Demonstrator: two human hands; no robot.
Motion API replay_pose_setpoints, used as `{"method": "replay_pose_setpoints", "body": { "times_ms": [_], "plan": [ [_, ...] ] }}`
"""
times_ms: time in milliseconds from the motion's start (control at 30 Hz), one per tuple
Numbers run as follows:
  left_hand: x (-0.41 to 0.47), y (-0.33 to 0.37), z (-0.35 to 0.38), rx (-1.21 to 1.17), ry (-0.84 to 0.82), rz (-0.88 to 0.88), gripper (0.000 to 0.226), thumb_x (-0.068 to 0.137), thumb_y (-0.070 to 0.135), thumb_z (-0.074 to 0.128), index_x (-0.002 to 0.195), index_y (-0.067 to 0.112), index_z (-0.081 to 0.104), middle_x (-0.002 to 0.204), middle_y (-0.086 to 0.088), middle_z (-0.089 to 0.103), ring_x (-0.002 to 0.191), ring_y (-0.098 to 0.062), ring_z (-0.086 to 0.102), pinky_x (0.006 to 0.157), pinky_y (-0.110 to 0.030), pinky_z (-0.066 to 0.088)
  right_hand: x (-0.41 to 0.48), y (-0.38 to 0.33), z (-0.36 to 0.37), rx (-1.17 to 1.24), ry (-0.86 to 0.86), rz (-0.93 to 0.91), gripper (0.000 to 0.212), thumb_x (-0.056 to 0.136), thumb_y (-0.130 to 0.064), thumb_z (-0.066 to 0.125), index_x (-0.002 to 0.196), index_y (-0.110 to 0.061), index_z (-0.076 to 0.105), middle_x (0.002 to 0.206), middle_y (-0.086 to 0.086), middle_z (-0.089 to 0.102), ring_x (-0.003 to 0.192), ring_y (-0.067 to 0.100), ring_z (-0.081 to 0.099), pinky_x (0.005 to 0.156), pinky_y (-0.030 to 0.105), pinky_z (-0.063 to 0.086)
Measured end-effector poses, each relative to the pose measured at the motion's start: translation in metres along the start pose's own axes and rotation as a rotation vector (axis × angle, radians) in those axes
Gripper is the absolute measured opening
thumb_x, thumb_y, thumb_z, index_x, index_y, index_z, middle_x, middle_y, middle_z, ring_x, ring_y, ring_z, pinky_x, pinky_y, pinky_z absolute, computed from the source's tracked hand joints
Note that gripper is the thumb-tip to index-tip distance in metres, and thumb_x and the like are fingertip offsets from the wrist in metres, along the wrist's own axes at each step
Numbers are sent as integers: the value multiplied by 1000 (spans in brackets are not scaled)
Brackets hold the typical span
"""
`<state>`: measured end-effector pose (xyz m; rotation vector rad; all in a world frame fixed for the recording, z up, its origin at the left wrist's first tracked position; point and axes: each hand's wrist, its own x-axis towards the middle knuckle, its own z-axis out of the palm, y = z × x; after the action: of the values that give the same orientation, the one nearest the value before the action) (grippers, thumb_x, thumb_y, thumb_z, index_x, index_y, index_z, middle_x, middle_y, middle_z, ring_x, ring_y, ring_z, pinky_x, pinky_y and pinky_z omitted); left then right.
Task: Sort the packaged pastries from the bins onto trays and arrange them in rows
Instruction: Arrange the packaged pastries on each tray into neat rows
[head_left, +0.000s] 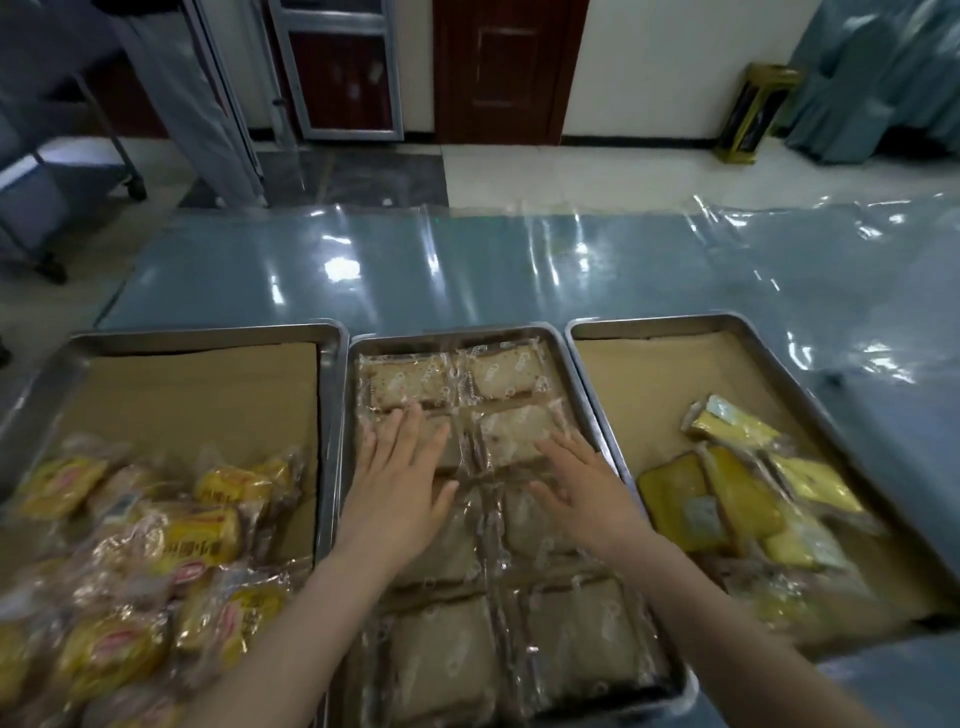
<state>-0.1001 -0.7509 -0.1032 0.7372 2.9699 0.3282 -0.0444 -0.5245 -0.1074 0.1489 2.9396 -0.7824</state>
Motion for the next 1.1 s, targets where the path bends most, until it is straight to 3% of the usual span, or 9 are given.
{"method": "replay_pose_setpoints", "body": {
  "times_ms": [200,300,500,633,800,900,967,1033,1100],
  "plan": [
    [-46,42,5,-54,-23,50,65,96,50,32,148,33,-2,155,1,-16,138,-15,-24,117,-39,-7,-80,20,-19,64,108,-4,44,94,-34,53,137,-25,49,138,-12,44,133,10,34,110,32,32],
    [-61,62,12,-64,-23,76,67,95,49,35,143,38,-10,152,5,-21,137,-14,-27,112,-35,-10,-110,51,-28,79,228,55,32,92,-28,59,125,-26,59,122,-22,42,123,5,41,100,19,33],
    [-51,116,30,-87,-16,73,69,95,47,38,144,38,-11,150,10,-19,136,-7,-23,113,-31,-10,-125,133,-67,-18,456,183,27,87,-6,60,110,-19,67,120,-2,57,116,22,47,97,35,42],
    [-24,192,60,-170,-66,29,71,93,49,43,148,38,1,155,12,-9,134,-2,-19,108,-30,-9,-104,183,-92,-37,301,238,32,94,-25,53,125,-20,56,126,2,57,117,21,47,98,36,41],
    [-3,263,94,-149,-118,-2,87,87,52,53,147,37,-7,157,9,-4,142,-8,-6,110,-29,-7,-80,224,-104,-36,80,173,55,95,-41,46,145,-20,35,131,1,54,121,24,46,100,40,39],
    [0,275,101,-186,-83,-120,93,85,40,61,144,42,-12,158,8,8,143,-10,6,112,-32,-4,-67,234,-105,-38,41,175,46,97,-41,37,137,-20,47,127,9,54,117,30,42,94,41,39],
    [1,279,102,-176,-72,-161,93,86,36,60,142,45,-14,156,8,18,143,-11,12,114,-38,-2,-57,236,-104,-33,-3,173,53,95,-55,32,130,-22,54,127,10,53,119,32,42,93,41,39],
    [4,283,101,-160,-74,-206,86,88,34,58,145,45,-6,153,8,26,143,-11,15,114,-44,-3,-44,235,-105,-19,-51,171,62,89,-67,38,127,-22,55,128,7,54,121,31,43,92,41,41],
    [9,286,99,-172,-67,-242,77,88,28,57,146,40,8,145,6,42,136,-13,32,115,-46,-5,-32,235,-109,58,-85,180,61,83,-62,55,128,-21,53,123,3,59,111,24,52,81,34,46]
  ]
}}
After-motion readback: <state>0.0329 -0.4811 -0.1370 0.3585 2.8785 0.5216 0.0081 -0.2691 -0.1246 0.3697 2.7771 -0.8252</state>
